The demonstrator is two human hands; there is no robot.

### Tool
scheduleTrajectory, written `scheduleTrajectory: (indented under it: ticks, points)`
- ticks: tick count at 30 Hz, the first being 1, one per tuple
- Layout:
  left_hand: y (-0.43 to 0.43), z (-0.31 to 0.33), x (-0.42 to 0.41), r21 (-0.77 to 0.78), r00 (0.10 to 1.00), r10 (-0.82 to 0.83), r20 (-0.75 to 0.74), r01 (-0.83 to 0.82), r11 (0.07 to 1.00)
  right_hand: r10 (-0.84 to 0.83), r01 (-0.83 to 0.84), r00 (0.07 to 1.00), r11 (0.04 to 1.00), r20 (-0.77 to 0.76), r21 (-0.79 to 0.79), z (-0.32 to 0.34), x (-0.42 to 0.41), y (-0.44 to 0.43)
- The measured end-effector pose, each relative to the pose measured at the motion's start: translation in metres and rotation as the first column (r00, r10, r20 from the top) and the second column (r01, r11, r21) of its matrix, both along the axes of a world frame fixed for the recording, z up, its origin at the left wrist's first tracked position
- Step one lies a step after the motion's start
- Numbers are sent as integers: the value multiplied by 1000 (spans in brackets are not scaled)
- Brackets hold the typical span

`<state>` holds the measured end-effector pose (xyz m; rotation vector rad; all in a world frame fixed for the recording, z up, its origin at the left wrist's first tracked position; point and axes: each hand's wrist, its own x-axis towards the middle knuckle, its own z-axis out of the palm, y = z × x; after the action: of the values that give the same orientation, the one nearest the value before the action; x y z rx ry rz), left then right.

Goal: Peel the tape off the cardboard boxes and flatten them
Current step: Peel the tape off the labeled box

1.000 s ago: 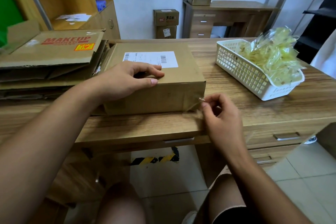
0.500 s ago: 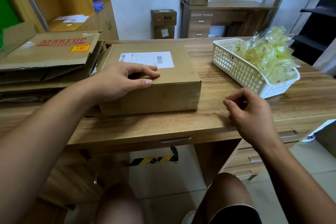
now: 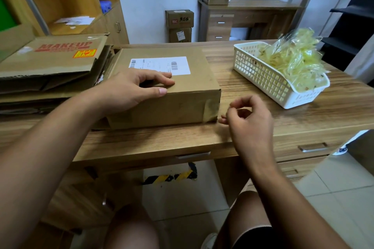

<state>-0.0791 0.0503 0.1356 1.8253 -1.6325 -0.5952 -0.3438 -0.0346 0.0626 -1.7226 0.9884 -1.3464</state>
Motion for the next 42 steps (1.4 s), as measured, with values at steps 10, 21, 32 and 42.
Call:
scheduleTrajectory:
  ticks: [10, 21, 32, 42]
  points:
    - [2, 0, -2, -18, 999, -6, -33, 6, 1000, -20, -390, 766, 779, 642, 490, 3, 3, 7]
    - [2, 1, -2, -13, 999, 5, -38, -5, 1000, 225, -371, 906, 830, 358, 417, 16, -18, 8]
    - [3, 3, -3, -5, 1000, 9, -29, -9, 1000, 238, -767, 607, 426, 759, 480, 9, -34, -16]
    - [3, -1, -4, -31, 1000, -5, -2, 5, 999, 406, -490, 859, 829, 311, 270, 1, -23, -15]
